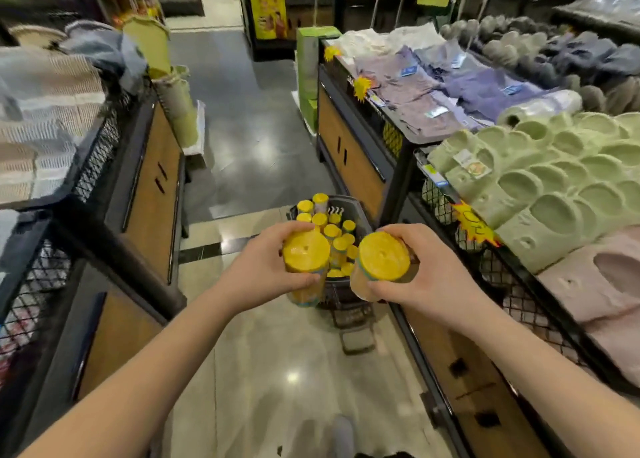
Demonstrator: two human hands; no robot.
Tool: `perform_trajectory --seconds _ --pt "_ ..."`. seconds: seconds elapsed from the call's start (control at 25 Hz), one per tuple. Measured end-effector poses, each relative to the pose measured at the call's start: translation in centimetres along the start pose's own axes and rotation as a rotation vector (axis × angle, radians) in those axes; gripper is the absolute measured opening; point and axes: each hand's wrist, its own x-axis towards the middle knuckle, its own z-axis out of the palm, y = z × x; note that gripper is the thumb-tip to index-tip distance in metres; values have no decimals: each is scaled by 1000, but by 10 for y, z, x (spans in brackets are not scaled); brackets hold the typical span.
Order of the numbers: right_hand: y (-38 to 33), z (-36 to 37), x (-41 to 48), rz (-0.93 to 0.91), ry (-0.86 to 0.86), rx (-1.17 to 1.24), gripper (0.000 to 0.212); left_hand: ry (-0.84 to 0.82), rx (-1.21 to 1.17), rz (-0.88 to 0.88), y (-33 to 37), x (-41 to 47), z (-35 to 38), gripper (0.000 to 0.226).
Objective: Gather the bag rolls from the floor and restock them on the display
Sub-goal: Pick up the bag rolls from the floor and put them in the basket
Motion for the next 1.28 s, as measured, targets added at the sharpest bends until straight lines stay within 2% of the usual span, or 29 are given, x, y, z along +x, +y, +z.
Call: perform_trajectory --seconds 0.28,0.68,0.84,1.04,1.28 --pt "55 21 141 13 -125 -39 74 -25 99 -110 -65 127 -16 83" --pt "153 114 284 243 -203 -135 78 -174 156 -114 -221 293 -6 79" --pt "217 166 311 299 -236 -154 76 -219 128 -153 -287 334 34 77" --pt "318 250 313 316 -284 -186 79 -255 137 -158 -391 358 121 74" --pt "410 337 293 393 -273 -134 83 -406 202 -130 -472 362 211 74"
